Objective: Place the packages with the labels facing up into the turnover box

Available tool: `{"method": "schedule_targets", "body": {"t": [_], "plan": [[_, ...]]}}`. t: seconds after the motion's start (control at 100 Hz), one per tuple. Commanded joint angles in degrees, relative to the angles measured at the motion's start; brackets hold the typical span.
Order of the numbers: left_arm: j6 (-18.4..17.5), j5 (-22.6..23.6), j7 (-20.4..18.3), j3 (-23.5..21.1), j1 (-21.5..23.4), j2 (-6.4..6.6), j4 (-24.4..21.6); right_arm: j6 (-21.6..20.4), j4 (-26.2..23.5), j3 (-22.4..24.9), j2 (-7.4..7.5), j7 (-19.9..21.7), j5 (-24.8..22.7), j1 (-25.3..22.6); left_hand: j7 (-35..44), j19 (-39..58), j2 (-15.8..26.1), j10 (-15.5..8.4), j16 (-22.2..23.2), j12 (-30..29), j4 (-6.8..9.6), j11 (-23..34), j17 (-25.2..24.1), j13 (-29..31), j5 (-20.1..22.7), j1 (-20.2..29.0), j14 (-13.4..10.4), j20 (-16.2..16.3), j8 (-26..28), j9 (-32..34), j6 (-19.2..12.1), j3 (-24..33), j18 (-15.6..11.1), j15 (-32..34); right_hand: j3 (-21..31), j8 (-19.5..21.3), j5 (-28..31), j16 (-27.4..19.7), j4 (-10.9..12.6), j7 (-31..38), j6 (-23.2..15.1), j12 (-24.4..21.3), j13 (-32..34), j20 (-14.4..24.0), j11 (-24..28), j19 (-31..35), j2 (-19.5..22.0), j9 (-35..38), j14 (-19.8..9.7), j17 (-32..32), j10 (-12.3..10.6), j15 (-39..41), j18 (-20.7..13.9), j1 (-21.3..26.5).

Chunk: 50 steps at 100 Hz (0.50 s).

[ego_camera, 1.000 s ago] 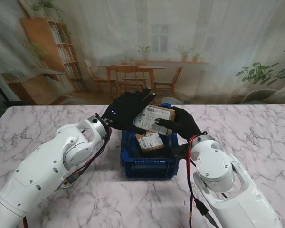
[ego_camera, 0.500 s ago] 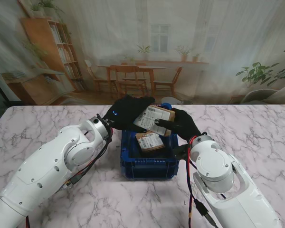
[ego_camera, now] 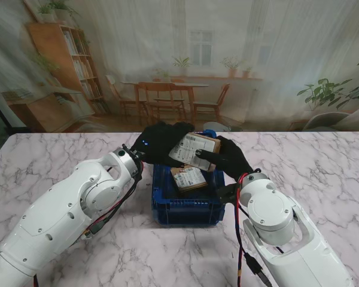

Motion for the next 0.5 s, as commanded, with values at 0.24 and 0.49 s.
{"method": "schedule_targets", "body": {"t": [0.24, 0.49], "plan": [[2.2, -3.3, -2.1, 0.2, 0.1, -0.70, 0.5, -2.8, 0.4, 1.2, -0.19, 0.8, 2.2, -1.1, 8.9, 2.5, 8.1, -3.4, 1.8, 5.5, 1.49, 6.2, 1.2, 2.6, 6.0, 14.0, 2.0, 0.4, 0.3, 8.8, -6.2, 26.5, -0.3, -0.8, 0.1, -2.9, -15.5, -5.5, 5.5, -13.8, -5.3, -9.7, -17.2, 2.5, -9.8, -6.2, 1.8, -26.3, 0.0, -5.7, -1.7, -13.0, -5.2, -9.9], [3.0, -4.6, -5.6, -0.2, 0.6, -0.36, -0.6, -14.5, 2.7, 2.2, 0.29, -3.6, -8.9, -3.3, 8.3, 2.7, 9.1, -2.6, 0.5, 4.6, 1.48, 5.2, 1.0, 2.3, 6.5, 13.1, 2.5, 0.0, -1.1, 9.0, -5.5, 26.0, 0.2, -1.3, -3.5, -6.2, -17.1, -12.3, 5.1, -20.3, -5.3, -15.4, -23.4, 2.0, -18.1, -14.2, 2.6, -33.9, 1.2, -7.2, -0.9, -26.1, -6.1, -13.3]]}}
